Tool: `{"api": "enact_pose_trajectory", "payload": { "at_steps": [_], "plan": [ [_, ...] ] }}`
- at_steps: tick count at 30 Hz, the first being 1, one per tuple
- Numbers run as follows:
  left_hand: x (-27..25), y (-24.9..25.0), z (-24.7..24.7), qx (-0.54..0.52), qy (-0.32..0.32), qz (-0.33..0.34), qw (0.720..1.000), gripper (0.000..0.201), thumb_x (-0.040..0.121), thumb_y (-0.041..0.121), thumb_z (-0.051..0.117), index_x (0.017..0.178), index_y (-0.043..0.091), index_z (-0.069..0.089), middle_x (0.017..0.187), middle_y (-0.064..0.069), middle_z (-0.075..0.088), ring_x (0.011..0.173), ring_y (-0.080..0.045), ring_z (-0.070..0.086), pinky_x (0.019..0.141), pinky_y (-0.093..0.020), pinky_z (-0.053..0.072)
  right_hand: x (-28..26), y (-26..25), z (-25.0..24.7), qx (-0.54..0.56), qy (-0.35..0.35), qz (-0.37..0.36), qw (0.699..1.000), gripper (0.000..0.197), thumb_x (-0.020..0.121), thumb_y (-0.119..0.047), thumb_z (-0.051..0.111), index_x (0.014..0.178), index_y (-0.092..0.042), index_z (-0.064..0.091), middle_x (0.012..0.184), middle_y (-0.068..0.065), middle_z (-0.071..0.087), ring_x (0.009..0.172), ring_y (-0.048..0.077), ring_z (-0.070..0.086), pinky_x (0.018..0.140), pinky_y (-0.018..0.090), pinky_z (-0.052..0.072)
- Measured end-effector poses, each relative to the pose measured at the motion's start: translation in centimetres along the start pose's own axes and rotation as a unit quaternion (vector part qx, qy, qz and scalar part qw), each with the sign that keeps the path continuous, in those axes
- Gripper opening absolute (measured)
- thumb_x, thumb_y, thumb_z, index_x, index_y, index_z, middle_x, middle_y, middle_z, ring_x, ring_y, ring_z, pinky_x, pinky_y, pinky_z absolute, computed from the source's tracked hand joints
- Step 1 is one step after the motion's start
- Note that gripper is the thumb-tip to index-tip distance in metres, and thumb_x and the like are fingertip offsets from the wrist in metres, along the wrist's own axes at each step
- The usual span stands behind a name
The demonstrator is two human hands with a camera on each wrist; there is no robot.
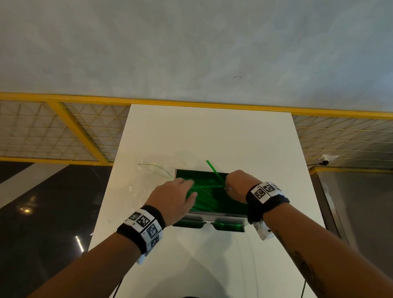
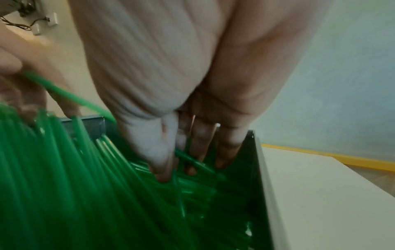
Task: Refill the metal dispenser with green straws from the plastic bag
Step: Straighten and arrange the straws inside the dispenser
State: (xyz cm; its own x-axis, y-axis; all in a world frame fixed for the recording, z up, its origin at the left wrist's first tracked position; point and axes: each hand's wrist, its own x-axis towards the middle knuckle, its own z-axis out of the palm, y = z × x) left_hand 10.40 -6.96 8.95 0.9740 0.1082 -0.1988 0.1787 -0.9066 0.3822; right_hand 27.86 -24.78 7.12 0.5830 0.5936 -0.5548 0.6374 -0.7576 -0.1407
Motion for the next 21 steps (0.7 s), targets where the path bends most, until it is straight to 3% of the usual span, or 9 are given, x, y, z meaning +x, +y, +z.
{"api": "enact_pose_trajectory", "payload": {
  "at_steps": [2, 4, 6, 8, 11, 15, 19, 21],
  "plan": [
    [0.1, -0.3, 0.1, -0.017, -0.009, -0.02, 1.0, 0.065, 0.104, 0.049, 0.045, 0.156, 0.016, 0.025, 0.103, -0.004, 0.071, 0.082, -0.023, 0.068, 0.077, -0.045, 0.06, 0.0, 0.0, 0.0, -0.001, 0.009, 0.004, 1.0, 0.026, 0.099, -0.023, 0.056, 0.082, -0.007, 0.067, 0.074, 0.002, 0.059, 0.072, 0.024, 0.063, 0.068, 0.032, 0.055],
    [0.2, -0.5, 0.1, -0.017, -0.02, -0.05, 0.998, 0.073, 0.101, 0.055, 0.047, 0.155, 0.015, 0.02, 0.1, -0.004, 0.069, 0.081, -0.024, 0.067, 0.077, -0.047, 0.061, 0.0, -0.1, 0.0, -0.006, 0.009, 0.002, 1.0, 0.024, 0.099, -0.023, 0.056, 0.08, -0.01, 0.063, 0.077, 0.003, 0.06, 0.074, 0.024, 0.065, 0.069, 0.032, 0.055],
    [0.3, -0.5, 0.2, 0.016, -0.032, -0.047, 0.998, 0.069, 0.101, 0.059, 0.045, 0.153, 0.015, 0.032, 0.113, -0.007, 0.067, 0.099, -0.027, 0.066, 0.086, -0.048, 0.058, 0.1, -0.6, 0.0, -0.022, -0.005, -0.01, 1.0, 0.018, 0.098, -0.017, 0.056, 0.082, -0.011, 0.062, 0.083, 0.007, 0.066, 0.08, 0.026, 0.069, 0.074, 0.035, 0.058],
    [0.2, 0.0, 0.2, 0.085, -0.052, -0.023, 0.995, 0.059, 0.1, 0.063, 0.04, 0.133, 0.017, 0.058, 0.123, -0.006, 0.06, 0.116, -0.027, 0.058, 0.093, -0.049, 0.052, 0.0, -1.3, 0.1, -0.054, -0.027, -0.021, 0.998, 0.012, 0.097, -0.014, 0.057, 0.09, -0.009, 0.066, 0.093, 0.01, 0.072, 0.087, 0.029, 0.072, 0.08, 0.039, 0.061],
    [0.2, 0.6, 0.4, 0.142, -0.081, -0.011, 0.987, 0.058, 0.098, 0.066, 0.04, 0.112, 0.018, 0.068, 0.129, -0.006, 0.053, 0.12, -0.027, 0.05, 0.096, -0.05, 0.049, -0.1, -2.0, 0.3, -0.119, -0.043, -0.048, 0.991, 0.014, 0.095, -0.014, 0.059, 0.099, -0.007, 0.071, 0.096, 0.009, 0.072, 0.087, 0.031, 0.072, 0.079, 0.041, 0.062],
    [0.4, 1.0, 0.5, 0.164, -0.065, 0.019, 0.984, 0.054, 0.099, 0.062, 0.044, 0.115, 0.016, 0.067, 0.136, -0.006, 0.053, 0.121, -0.027, 0.05, 0.095, -0.049, 0.05, -0.3, -2.8, 0.7, -0.181, -0.055, -0.07, 0.979, 0.014, 0.094, -0.016, 0.06, 0.101, -0.01, 0.07, 0.094, 0.006, 0.071, 0.081, 0.029, 0.071, 0.073, 0.041, 0.063],
    [0.6, 0.9, 0.7, 0.172, -0.049, 0.044, 0.983, 0.056, 0.097, 0.062, 0.045, 0.13, 0.019, 0.06, 0.135, 0.0, 0.057, 0.121, -0.024, 0.052, 0.096, -0.049, 0.048, -0.1, -3.2, 0.4, -0.148, -0.049, -0.074, 0.985, 0.029, 0.094, -0.022, 0.06, 0.122, -0.02, 0.068, 0.122, 0.007, 0.055, 0.095, 0.03, 0.062, 0.084, 0.046, 0.059],
    [0.8, 0.8, 1.0, 0.172, -0.068, 0.044, 0.982, 0.062, 0.095, 0.068, 0.043, 0.133, 0.022, 0.058, 0.137, 0.002, 0.058, 0.122, -0.025, 0.051, 0.098, -0.051, 0.045, -0.4, -3.4, 0.1, -0.114, -0.041, -0.063, 0.991, 0.038, 0.094, -0.022, 0.059, 0.131, -0.027, 0.064, 0.127, 0.009, 0.049, 0.108, 0.033, 0.058, 0.09, 0.047, 0.056]
  ]
}}
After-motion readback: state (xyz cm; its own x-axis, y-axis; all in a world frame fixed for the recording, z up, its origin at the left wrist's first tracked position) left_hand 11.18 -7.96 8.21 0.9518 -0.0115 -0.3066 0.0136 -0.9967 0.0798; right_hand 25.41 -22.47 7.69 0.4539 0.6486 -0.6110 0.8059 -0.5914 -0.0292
